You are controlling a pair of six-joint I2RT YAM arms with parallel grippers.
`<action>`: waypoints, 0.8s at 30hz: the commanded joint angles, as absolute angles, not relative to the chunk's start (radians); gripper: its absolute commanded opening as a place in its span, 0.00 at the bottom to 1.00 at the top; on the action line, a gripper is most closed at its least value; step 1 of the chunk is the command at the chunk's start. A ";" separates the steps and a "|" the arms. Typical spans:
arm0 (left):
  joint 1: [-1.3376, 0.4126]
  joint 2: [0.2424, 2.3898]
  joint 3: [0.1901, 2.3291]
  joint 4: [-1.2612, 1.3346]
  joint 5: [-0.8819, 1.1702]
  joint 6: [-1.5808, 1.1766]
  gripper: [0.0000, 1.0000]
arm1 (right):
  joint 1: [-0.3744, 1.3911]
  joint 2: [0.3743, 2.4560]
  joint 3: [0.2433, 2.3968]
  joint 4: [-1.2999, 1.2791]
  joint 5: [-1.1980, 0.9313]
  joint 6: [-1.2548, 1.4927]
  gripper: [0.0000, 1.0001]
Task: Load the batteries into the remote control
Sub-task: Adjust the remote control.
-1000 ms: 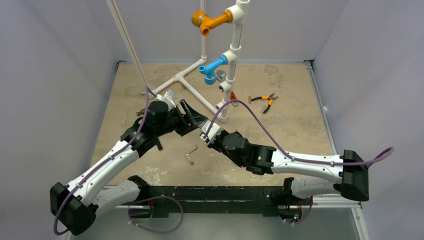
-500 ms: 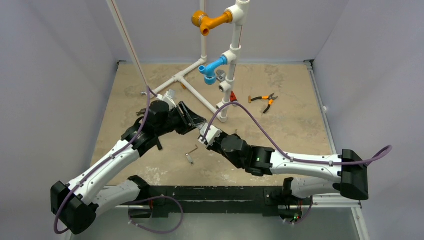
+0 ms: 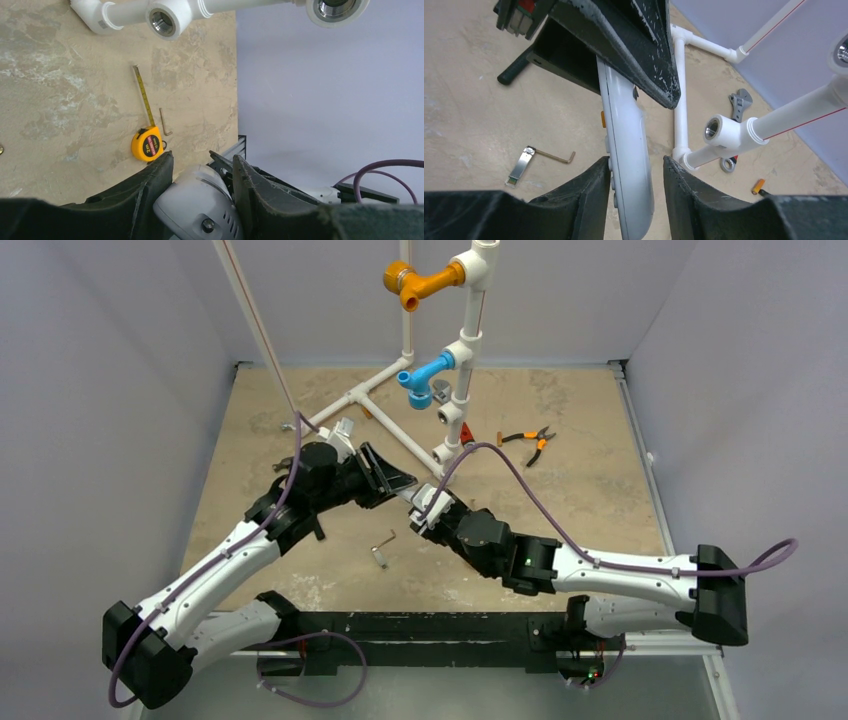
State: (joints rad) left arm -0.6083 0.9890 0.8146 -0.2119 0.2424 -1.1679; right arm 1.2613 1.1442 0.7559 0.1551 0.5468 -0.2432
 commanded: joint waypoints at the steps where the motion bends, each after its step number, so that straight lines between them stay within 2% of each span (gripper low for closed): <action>1: -0.609 0.977 0.801 -0.091 0.301 -1.170 0.00 | 1.259 1.101 0.736 0.236 0.511 -0.208 0.43; 6: -0.608 0.977 0.788 -0.065 0.316 -1.155 0.00 | 1.257 1.052 0.729 0.215 0.402 -0.166 0.60; 11: -0.608 0.966 0.779 -0.062 0.321 -1.111 0.00 | 1.231 1.049 0.822 0.012 0.302 -0.134 0.70; 14: -0.608 0.954 0.768 -0.055 0.325 -1.067 0.00 | 1.160 1.018 0.850 -0.079 0.171 -0.080 0.73; 18: -0.607 0.928 0.742 -0.016 0.355 -1.002 0.00 | 0.952 0.949 0.838 -0.103 -0.113 0.030 0.75; 24: -0.608 0.917 0.720 0.052 0.409 -0.927 0.00 | 0.840 0.941 0.827 -0.066 -0.348 0.112 0.78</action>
